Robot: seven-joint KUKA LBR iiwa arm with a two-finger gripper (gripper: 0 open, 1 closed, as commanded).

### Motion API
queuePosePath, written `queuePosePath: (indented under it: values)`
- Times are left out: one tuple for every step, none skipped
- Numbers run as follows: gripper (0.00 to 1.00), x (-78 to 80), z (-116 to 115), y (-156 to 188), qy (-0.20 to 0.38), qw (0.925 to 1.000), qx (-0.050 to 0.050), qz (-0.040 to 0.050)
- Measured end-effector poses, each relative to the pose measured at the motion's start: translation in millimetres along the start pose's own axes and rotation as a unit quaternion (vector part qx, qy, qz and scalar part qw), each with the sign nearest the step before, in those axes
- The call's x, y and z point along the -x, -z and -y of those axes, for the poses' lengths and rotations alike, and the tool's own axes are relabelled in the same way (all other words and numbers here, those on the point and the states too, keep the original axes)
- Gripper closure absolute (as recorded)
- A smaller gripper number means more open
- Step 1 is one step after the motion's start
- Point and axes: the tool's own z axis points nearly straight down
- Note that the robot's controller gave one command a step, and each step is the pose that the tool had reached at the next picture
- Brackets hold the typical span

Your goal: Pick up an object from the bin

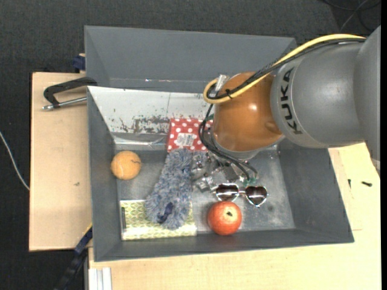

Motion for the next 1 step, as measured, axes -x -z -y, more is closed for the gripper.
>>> queuePosePath:
  values:
    - [1.0,-28.8,-0.3,-21.5,-0.09,0.996,0.001,-0.0046]
